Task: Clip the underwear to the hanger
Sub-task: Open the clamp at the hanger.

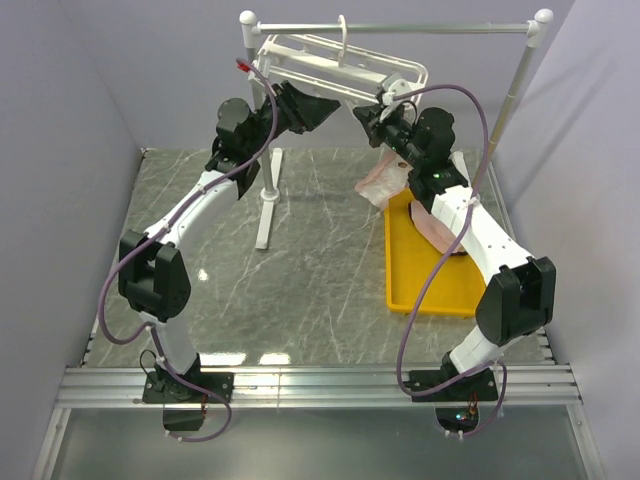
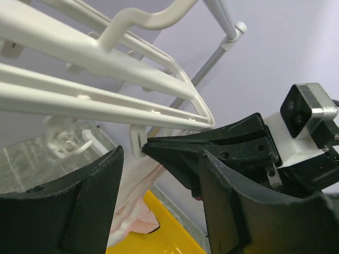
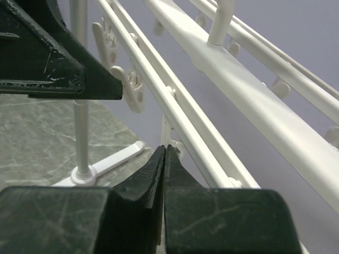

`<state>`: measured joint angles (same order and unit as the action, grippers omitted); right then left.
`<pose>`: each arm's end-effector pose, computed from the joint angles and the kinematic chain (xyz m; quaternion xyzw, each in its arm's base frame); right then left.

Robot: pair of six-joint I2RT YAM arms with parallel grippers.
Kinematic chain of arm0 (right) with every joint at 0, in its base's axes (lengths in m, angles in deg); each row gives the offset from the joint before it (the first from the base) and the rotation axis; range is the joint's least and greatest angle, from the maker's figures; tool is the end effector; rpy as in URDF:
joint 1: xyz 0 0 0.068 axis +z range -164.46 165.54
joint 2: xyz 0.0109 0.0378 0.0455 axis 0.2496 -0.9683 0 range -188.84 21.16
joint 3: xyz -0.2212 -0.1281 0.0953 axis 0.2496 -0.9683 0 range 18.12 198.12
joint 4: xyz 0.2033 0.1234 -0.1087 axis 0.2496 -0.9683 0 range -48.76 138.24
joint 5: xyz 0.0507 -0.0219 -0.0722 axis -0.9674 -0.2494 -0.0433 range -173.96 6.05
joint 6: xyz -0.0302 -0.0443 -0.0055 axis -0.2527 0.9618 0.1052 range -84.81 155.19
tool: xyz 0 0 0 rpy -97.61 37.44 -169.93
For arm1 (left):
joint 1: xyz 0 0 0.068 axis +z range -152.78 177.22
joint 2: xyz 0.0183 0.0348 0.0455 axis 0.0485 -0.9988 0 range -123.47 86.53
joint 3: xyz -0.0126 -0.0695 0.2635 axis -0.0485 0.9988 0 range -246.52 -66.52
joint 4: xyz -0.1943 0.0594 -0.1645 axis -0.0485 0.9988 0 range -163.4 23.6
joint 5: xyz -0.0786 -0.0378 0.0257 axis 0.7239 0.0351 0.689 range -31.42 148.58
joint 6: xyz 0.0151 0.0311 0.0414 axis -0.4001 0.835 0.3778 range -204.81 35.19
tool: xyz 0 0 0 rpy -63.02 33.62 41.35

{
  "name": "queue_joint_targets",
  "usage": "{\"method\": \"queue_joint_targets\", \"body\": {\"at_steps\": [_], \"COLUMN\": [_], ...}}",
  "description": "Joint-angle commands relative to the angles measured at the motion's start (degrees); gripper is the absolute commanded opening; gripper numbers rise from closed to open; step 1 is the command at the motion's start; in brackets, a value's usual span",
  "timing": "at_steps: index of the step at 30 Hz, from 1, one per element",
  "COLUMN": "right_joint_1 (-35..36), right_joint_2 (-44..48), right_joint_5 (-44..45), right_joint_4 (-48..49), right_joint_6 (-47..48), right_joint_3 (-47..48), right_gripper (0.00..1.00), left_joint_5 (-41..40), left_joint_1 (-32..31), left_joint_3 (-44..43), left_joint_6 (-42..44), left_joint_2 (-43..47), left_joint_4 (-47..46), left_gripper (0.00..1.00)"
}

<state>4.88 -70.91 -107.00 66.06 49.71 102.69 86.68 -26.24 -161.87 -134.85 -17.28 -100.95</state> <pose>0.3590 0.1407 0.4239 -0.3295 0.5559 0.1594 0.7463 0.3911 -0.1882 0.4276 0.0631 0.5931 -0.5856 0.5490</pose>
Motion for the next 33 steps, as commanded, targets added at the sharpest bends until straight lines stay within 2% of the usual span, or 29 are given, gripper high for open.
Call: {"method": "queue_joint_targets", "body": {"at_steps": [1,10,27,31,33], "right_joint_1": [-0.43,-1.58,-2.37,-2.46,-2.72], "right_joint_2": [1.9,1.46,1.02,0.49,0.23], "right_joint_5": [-4.1,-6.13,-11.67,-12.72,-12.9], "right_joint_4": [1.42,0.9,0.54,0.11,-0.6], "right_joint_6": [-3.53,-8.27,-11.89,-13.03,-13.64], "right_joint_3": [1.47,2.7,3.76,4.37,4.98], "right_gripper": [0.0,0.0,0.0,0.0,0.0], "left_joint_5": [2.49,-0.14,-1.73,0.03,-0.15], "left_joint_1": [-0.79,-1.32,-2.73,-2.64,-2.55], "left_joint_3": [-2.82,-1.86,-6.95,-6.87,-5.99], "left_joint_6": [-0.15,2.83,6.71,4.52,3.55], "left_joint_2": [-1.22,-1.57,-5.52,-6.32,-6.32], "left_joint_4": [-4.79,-2.69,-1.36,-3.65,-4.09], "left_gripper": [0.64,0.5,0.45,0.25,0.22]}}
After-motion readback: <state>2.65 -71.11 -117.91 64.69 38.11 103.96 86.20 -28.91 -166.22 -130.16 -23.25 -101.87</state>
